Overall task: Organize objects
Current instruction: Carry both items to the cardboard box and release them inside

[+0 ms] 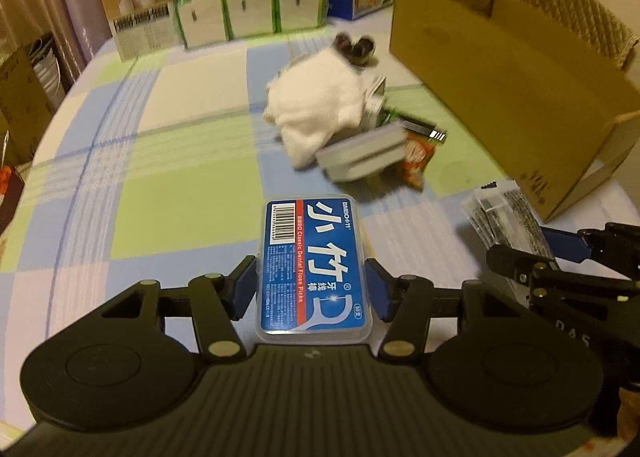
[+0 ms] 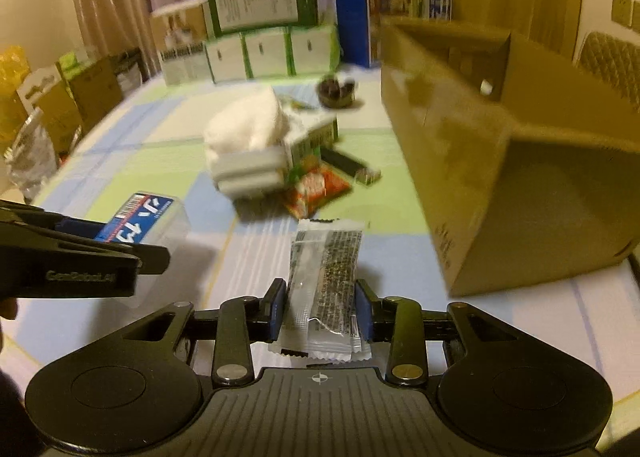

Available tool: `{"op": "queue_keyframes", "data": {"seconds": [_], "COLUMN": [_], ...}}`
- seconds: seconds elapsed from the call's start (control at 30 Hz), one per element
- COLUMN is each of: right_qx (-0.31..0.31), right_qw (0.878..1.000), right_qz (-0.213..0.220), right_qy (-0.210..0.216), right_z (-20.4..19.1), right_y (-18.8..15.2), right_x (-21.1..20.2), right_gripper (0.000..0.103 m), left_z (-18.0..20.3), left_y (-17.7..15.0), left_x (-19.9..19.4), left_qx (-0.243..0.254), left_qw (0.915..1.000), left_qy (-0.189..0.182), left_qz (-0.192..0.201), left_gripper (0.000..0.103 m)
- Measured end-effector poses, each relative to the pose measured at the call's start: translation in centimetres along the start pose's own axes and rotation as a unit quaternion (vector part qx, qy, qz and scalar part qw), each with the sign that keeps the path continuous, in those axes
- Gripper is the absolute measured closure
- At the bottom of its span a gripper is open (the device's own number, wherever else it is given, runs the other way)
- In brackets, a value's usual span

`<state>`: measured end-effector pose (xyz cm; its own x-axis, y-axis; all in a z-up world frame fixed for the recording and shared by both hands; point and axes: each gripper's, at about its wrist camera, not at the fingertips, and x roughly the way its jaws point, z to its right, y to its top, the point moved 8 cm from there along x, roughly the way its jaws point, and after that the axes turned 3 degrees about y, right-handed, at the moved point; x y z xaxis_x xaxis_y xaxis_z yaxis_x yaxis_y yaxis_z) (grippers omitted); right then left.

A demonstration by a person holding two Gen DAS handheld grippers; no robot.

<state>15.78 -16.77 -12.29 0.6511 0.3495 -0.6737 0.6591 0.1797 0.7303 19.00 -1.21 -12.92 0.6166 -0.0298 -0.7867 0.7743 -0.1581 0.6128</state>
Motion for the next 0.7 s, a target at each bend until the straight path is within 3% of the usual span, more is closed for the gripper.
{"op": "queue_keyframes", "data": {"seconds": [0.17,0.3,0.47,0.7], "right_qx": [-0.009,0.009,0.029,0.051], "right_qw": [0.998,0.996,0.995,0.995], "right_qz": [0.061,0.091,0.084,0.063], "right_qy": [-0.004,-0.012,-0.037,-0.053], "right_z": [0.8,4.1,10.3,17.2], "right_y": [4.5,7.9,10.5,11.8], "right_x": [-4.9,-7.7,-8.7,-7.6], "right_gripper": [0.070,0.070,0.070,0.070], "left_z": [2.1,5.5,11.3,17.8], "left_y": [3.4,6.7,11.1,15.0], "left_x": [-3.8,-6.1,-7.5,-6.1], "left_qx": [0.029,0.051,0.069,0.090], "left_qw": [0.9988,0.9957,0.9894,0.9840], "left_qy": [-0.014,-0.043,-0.093,-0.123], "left_qz": [0.036,0.064,0.088,0.092], "left_gripper": [0.051,0.051,0.051,0.051]}}
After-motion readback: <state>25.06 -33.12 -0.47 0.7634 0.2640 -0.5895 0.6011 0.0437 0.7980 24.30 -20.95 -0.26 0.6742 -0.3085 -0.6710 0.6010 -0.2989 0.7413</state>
